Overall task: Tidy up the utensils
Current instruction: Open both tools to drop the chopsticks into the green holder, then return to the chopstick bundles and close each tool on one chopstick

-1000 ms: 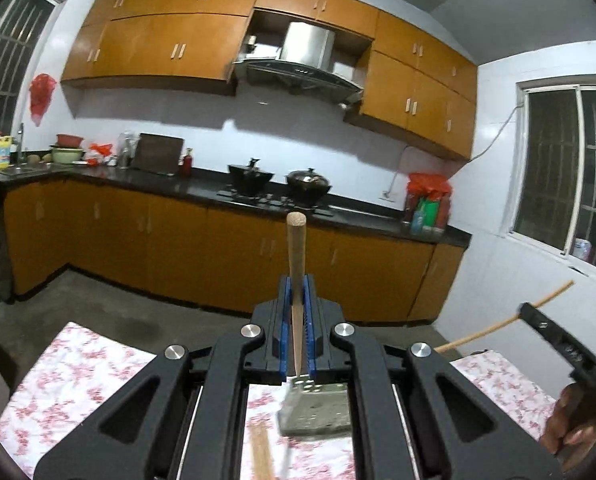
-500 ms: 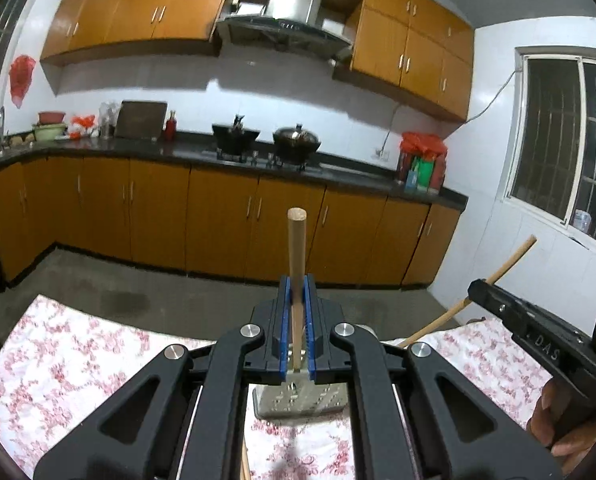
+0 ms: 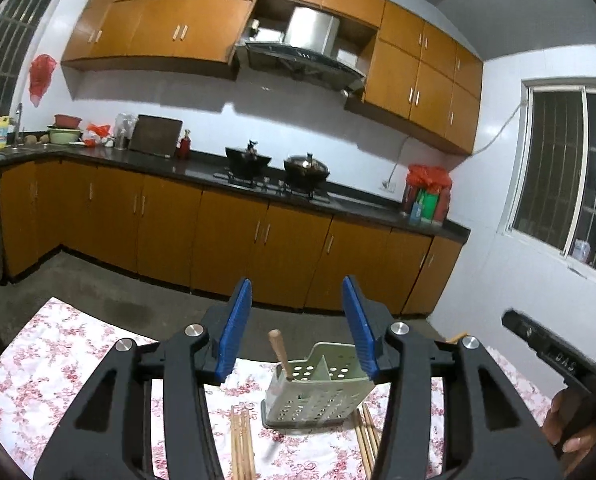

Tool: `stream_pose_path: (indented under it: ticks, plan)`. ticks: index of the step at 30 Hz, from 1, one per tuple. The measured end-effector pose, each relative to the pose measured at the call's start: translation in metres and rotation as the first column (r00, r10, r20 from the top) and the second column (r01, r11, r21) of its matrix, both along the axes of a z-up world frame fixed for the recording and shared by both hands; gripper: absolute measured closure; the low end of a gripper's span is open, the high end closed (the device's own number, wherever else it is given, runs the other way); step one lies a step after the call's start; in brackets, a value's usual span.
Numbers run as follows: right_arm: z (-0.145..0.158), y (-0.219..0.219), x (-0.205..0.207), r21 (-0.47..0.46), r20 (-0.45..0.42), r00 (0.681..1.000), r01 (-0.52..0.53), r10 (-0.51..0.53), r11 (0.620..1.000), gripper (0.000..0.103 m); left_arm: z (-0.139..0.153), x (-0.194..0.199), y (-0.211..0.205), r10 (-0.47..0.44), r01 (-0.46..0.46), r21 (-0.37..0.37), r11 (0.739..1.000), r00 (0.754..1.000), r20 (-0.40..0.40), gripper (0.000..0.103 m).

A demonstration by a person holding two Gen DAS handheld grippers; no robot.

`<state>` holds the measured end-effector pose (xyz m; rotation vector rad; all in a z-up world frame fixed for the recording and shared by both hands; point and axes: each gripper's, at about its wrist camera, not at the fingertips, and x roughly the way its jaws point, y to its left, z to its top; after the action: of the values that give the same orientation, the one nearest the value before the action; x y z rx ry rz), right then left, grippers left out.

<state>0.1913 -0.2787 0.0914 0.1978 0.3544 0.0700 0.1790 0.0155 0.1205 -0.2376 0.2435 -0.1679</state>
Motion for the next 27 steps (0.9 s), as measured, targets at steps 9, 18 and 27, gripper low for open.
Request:
stream_pose_path:
  ticks: [9,18,27]
  plan:
    - [-0.118,-0.011,0.014,-0.018,-0.367,0.93,-0.019,0.011,1.0,0.075,-0.069,-0.021,0.028,0.136,-0.118,0.114,0.986,0.976,-0.17,0.052]
    - [-0.208,0.031,0.004,0.026,-0.534,0.838,-0.12,0.115,0.992,0.089,-0.161,-0.016,0.027,0.112,-0.042,0.164,0.986,0.89,-0.443,0.057]
    - [-0.214,0.039,0.005,-0.025,-0.53,0.842,-0.132,0.099,0.991,0.093,-0.194,-0.016,0.014,0.066,0.023,0.168,0.986,0.859,-0.507,0.063]
